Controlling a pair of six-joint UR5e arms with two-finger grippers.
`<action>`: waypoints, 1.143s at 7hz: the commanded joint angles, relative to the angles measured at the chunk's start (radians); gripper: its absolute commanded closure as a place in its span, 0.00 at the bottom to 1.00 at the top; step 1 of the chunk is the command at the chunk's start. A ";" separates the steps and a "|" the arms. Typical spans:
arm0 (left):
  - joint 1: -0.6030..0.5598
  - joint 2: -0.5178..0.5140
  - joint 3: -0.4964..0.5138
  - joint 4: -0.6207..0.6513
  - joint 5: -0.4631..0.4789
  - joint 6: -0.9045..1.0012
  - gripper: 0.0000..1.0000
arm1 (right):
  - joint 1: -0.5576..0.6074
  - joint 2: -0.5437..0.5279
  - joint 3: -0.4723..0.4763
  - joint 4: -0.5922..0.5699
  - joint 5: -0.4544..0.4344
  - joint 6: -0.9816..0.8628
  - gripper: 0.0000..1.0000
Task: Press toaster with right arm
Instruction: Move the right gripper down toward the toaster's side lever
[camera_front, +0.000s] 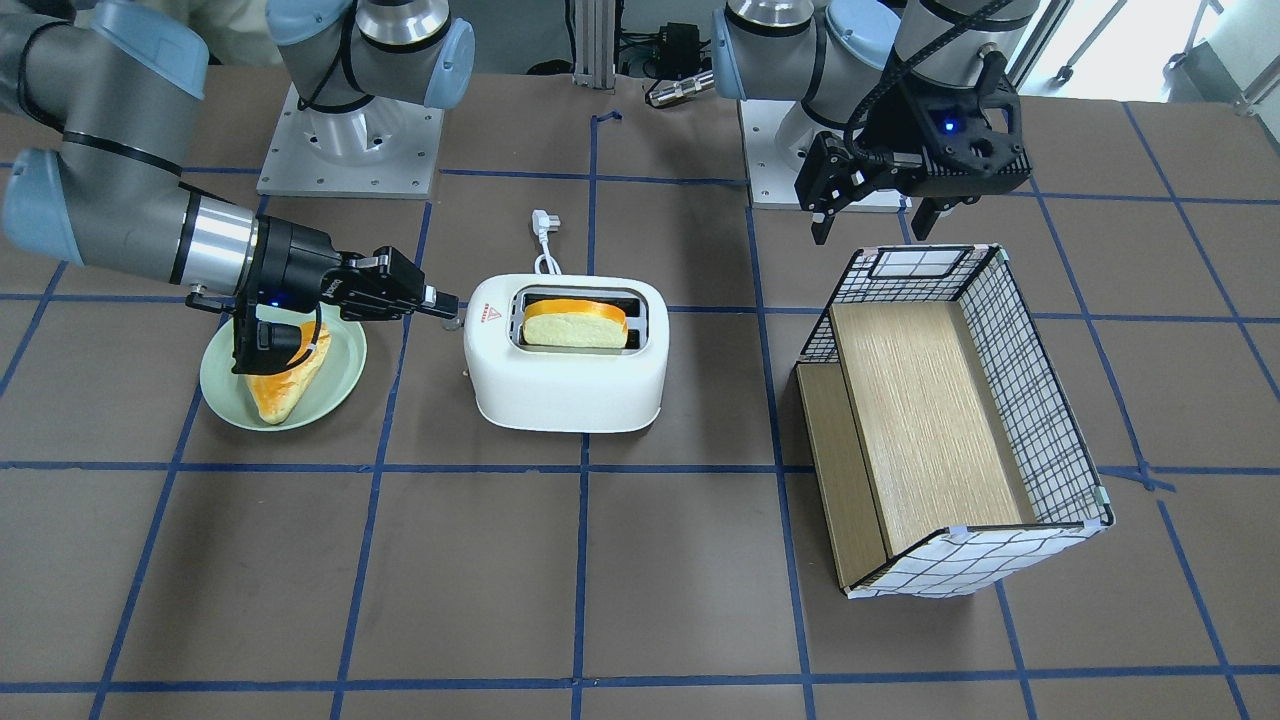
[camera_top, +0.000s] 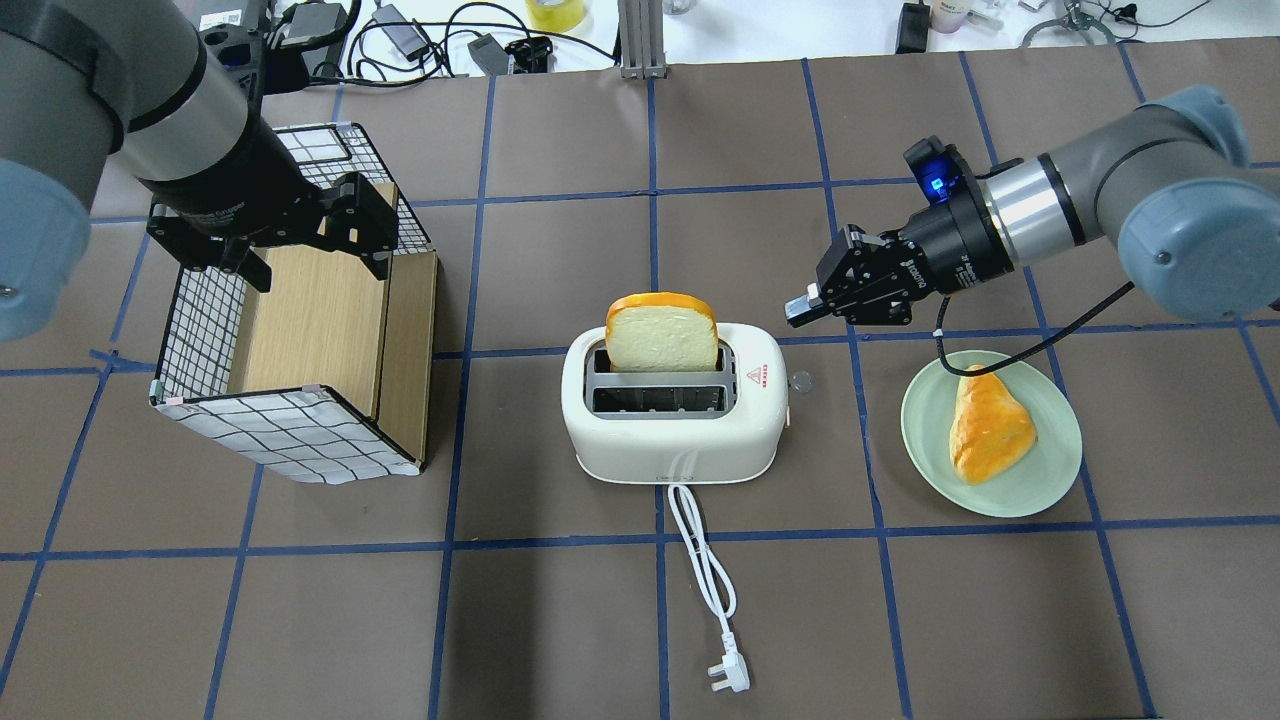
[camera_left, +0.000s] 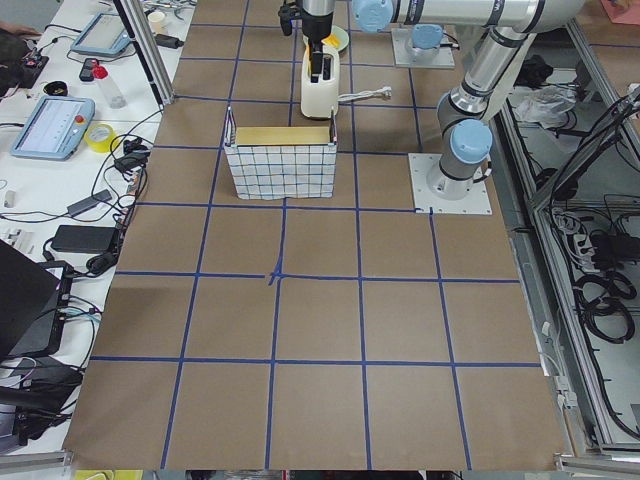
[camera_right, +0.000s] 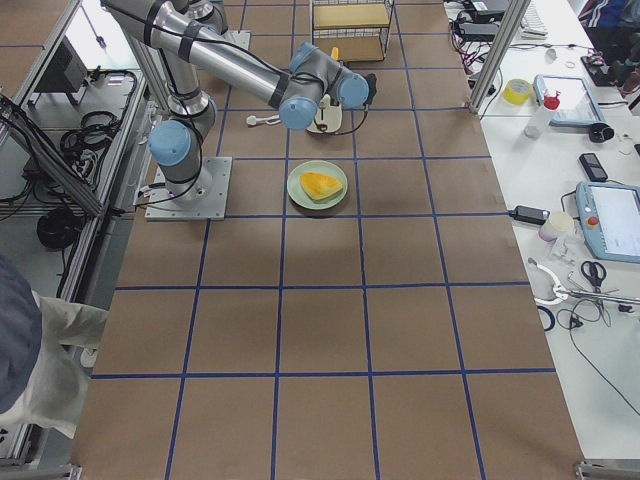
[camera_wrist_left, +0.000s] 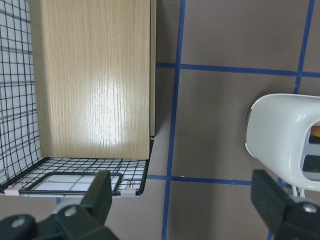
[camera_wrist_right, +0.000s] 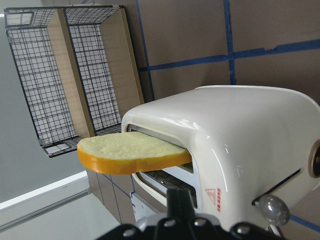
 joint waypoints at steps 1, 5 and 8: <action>0.000 0.000 0.000 0.000 0.001 0.000 0.00 | -0.002 0.002 0.035 -0.047 -0.005 -0.004 1.00; 0.000 0.000 0.000 0.000 0.001 0.000 0.00 | -0.002 0.001 0.057 -0.046 -0.097 0.004 1.00; 0.000 0.000 0.000 0.000 -0.001 0.000 0.00 | -0.002 0.008 0.066 -0.052 -0.157 0.007 1.00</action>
